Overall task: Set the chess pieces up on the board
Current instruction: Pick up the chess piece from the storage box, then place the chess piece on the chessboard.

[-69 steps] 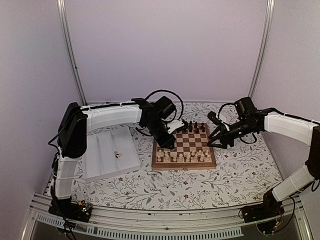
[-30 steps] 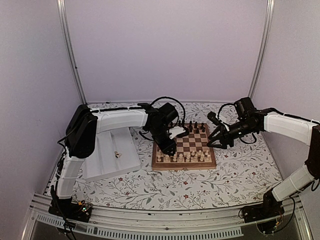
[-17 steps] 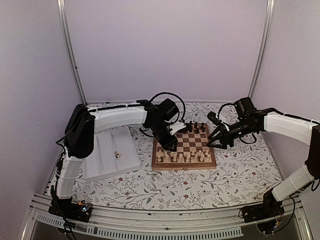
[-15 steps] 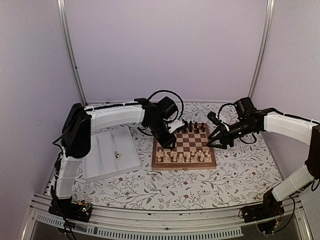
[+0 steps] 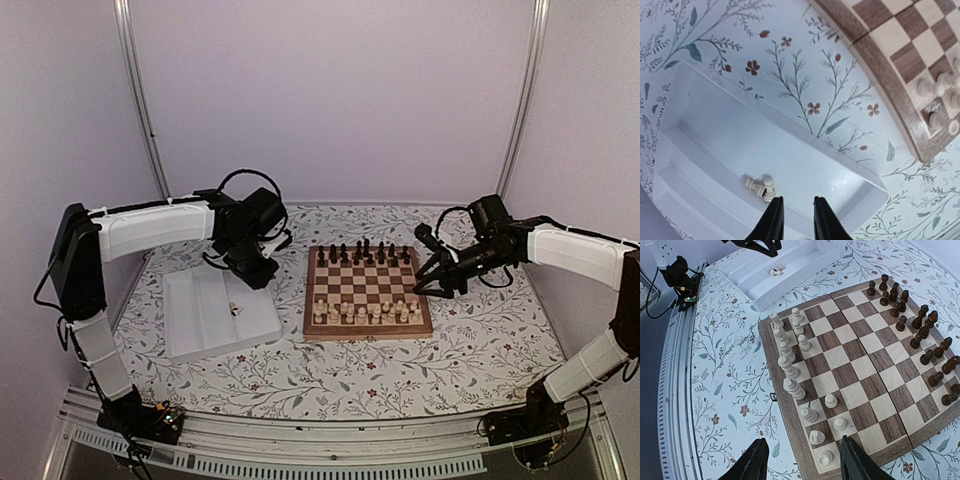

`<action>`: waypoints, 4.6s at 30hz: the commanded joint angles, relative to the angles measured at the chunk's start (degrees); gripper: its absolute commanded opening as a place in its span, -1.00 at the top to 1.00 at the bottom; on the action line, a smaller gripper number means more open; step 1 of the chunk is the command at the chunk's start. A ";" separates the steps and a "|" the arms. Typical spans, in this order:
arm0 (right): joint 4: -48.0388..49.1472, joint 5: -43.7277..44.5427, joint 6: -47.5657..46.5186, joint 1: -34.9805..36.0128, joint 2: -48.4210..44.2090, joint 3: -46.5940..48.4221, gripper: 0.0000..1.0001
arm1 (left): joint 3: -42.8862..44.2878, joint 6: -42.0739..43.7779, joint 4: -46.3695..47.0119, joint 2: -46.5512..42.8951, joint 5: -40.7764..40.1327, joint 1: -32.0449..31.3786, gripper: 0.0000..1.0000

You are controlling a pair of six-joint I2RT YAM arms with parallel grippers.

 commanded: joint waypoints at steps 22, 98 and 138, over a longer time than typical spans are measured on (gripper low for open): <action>0.11 -1.75 -1.16 -0.19 1.41 -0.05 -0.01 | -6.18 -4.69 -4.64 9.40 -2.26 4.87 0.28; -13.47 -19.86 7.66 7.63 24.08 34.08 0.06 | -22.94 7.32 24.25 -21.63 14.74 -4.50 0.73; -17.93 -35.83 15.67 18.04 40.96 46.45 0.57 | -12.81 7.44 31.88 -13.18 18.40 -12.91 0.69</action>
